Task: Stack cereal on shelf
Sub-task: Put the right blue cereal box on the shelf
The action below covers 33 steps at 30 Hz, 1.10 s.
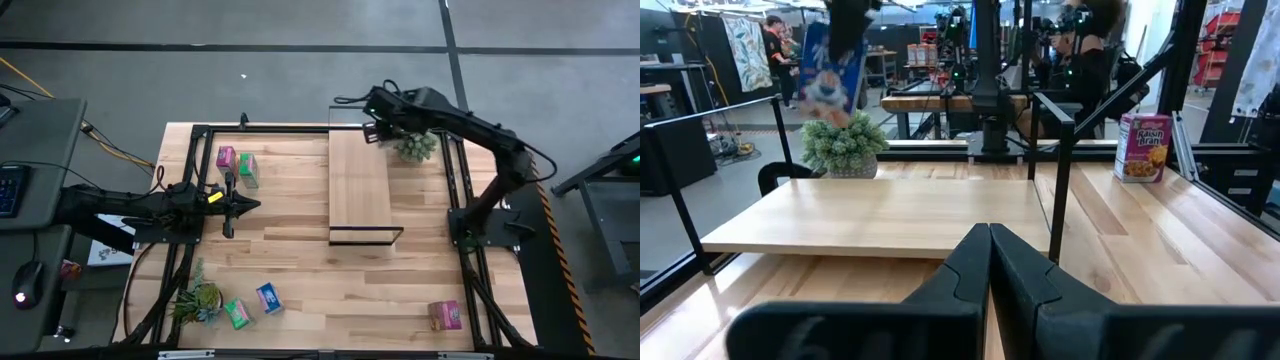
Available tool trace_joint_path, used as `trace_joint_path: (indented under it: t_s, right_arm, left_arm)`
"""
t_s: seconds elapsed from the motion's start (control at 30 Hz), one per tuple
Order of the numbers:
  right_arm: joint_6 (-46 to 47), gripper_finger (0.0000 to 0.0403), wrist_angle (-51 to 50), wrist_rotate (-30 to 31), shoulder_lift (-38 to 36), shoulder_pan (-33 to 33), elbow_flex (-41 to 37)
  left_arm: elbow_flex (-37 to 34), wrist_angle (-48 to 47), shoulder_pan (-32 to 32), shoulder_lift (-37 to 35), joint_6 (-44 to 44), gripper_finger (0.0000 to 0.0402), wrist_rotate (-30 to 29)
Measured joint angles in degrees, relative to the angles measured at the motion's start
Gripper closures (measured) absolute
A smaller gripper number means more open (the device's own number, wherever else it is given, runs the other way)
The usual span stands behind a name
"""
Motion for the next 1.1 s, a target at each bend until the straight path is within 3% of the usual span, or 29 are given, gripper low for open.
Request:
trace_joint_path:
  t_s: [0.43,0.63,0.83,1.1]
  right_arm:
    - [-3.4,0.0258,1.7,-1.3,12.8,-4.8,0.0]
    - [-0.8,0.0258,2.5,-1.8,13.9,-5.6,0.0]
    - [2.3,0.0258,3.9,-6.5,13.8,-5.8,0.0]
    - [3.4,0.0258,3.3,-6.4,13.8,-5.9,0.0]
  left_arm:
    - [0.0,0.0,0.0,0.0,0.0,0.0401,0.0]
    - [0.0,0.0,0.0,0.0,0.0,0.0401,0.0]
    - [0.0,0.0,0.0,0.0,0.0,0.0401,0.0]
    - [0.0,0.0,0.0,0.0,0.0,0.0401,0.0]
